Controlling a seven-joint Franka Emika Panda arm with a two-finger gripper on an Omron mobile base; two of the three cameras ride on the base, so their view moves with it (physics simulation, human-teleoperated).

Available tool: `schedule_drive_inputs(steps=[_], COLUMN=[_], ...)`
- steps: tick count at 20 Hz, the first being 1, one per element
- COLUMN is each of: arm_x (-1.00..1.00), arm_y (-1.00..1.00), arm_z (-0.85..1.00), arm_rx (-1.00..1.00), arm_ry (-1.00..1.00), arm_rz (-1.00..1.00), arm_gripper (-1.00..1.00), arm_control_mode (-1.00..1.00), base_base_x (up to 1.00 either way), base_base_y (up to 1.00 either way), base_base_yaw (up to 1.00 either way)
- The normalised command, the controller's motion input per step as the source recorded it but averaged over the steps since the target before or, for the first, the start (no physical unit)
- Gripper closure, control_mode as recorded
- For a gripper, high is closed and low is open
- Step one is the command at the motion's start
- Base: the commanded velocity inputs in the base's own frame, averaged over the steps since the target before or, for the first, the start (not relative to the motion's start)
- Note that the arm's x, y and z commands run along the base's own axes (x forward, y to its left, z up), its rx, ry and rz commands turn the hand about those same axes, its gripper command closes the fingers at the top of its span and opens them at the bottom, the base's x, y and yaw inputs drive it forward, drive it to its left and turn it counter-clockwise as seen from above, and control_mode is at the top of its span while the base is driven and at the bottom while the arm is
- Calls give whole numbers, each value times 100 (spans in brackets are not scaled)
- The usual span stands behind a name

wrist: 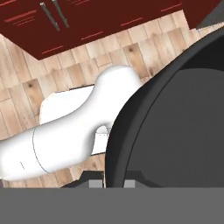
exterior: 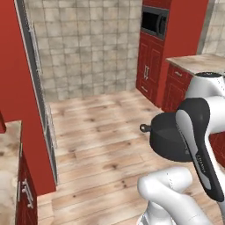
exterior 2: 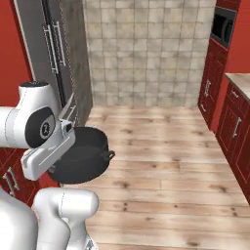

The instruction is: Pick the kettle from the cabinet and place it on a stove burner. Then pick the pot from the counter and place it on another stove burner. Finally, turn both burners on.

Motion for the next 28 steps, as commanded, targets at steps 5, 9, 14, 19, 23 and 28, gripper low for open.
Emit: schedule_drive_inputs(steps=[5, 9, 14, 19, 23, 28], arm_x=[0, 0, 0, 0, 0, 0], arm_y=[0, 0, 0, 0, 0, 0], arm_z=[0, 0, 0, 0, 0, 0], arm_rx=[0, 0, 0, 0, 0, 0], arm_ry=[0, 0, 0, 0, 0, 0], arm_rz=[0, 0, 0, 0, 0, 0], arm_gripper=[100, 100, 100, 100, 100, 100], arm_control_mode=[100, 100, 100, 100, 100, 100], base_base_x=[1, 18, 37, 50, 62, 64], base_base_y=[41, 49, 56, 57, 57, 62], base_base_yaw=[-54, -51, -48, -44, -39, -37])
